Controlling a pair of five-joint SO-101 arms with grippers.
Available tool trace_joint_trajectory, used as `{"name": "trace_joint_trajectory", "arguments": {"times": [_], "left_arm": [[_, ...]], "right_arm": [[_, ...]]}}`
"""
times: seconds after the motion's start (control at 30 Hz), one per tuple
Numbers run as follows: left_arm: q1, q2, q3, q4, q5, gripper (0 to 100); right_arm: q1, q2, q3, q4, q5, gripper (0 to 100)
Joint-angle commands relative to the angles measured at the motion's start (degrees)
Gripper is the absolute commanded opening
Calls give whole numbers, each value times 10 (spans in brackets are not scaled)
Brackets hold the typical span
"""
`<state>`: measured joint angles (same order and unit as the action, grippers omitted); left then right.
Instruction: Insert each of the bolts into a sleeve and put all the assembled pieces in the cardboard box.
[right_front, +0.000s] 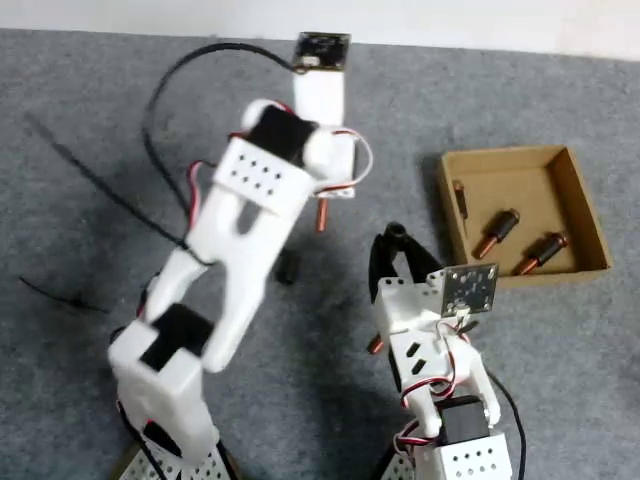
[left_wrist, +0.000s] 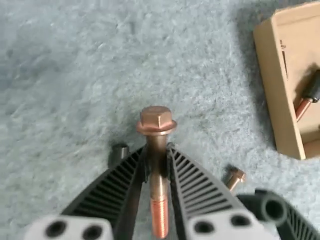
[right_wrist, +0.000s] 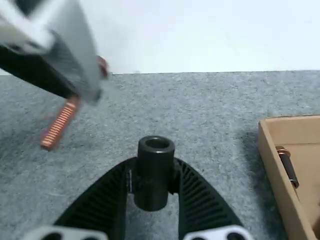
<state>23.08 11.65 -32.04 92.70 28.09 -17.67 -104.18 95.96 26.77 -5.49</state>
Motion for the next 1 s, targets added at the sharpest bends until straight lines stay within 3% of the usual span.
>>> {"name": "trace_joint_trajectory", "arguments": {"times": [0.0,0.17,0.47,0.6,0.8,0.97], "left_arm": [[-5,-110,53,4,-6,4],[-5,-250,220,-98,-5,4],[-4,-442,611,-466,-6,4],[-6,-501,728,-611,-6,4],[-6,-620,879,-778,-3,4],[-1,-730,980,-868,-2,5]], "right_arm": [[-5,-12,66,-20,6,5],[-5,-12,66,-20,6,5],[-44,-12,66,-18,11,5],[-55,-12,66,-16,63,5],[-57,-11,66,10,110,5],[-57,-11,66,21,140,5]]}}
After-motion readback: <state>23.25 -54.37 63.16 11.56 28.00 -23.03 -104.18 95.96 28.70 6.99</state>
